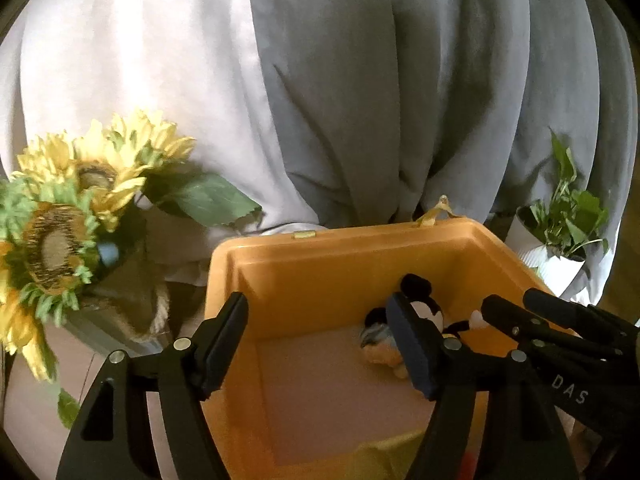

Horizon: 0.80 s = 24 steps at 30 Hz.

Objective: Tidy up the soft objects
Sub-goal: 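Open the left tool to drop the cloth while the right tool releases Mickey into the crate, then withdraw both open tools from the crate back toward the table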

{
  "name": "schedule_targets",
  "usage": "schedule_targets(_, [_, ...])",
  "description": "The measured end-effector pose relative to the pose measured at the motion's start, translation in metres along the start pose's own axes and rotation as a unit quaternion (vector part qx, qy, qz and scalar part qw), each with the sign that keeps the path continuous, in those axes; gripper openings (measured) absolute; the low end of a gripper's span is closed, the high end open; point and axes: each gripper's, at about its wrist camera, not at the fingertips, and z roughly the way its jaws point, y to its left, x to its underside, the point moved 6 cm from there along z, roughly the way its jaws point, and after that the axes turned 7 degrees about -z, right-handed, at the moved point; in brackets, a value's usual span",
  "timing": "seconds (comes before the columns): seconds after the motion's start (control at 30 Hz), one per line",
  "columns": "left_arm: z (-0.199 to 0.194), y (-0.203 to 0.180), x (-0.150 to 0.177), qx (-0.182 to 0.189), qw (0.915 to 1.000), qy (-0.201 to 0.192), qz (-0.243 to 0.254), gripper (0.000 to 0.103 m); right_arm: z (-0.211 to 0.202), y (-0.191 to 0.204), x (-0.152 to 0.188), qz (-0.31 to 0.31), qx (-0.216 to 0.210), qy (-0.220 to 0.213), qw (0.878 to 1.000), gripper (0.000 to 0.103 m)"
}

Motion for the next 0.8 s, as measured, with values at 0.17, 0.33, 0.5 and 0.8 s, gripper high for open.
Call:
schedule_targets(0.17, [-0.021, 0.003, -0.001, -0.009, 0.9999, -0.01, -0.005, 0.075, -0.017, -0.003, -0.001, 0.002, 0.005, -0.016, 1.0, 0.058])
schedule_targets(0.33, [-0.044, 0.002, -0.001, -0.011, 0.9997, -0.019, -0.007, 0.077, -0.04, -0.004, -0.001, 0.004, 0.01, -0.032, 0.999, 0.06])
schedule_targets(0.5, [-0.071, -0.004, 0.001, -0.012, 0.9993, -0.034, -0.002, 0.078, -0.064, -0.005, 0.001, 0.01, 0.01, -0.048, 0.999, 0.063])
schedule_targets(0.8, [-0.115, -0.014, 0.004, -0.02, 0.9981, -0.057, 0.001, 0.078, -0.105, -0.011, 0.01, 0.025, 0.018, -0.057, 0.998, 0.069])
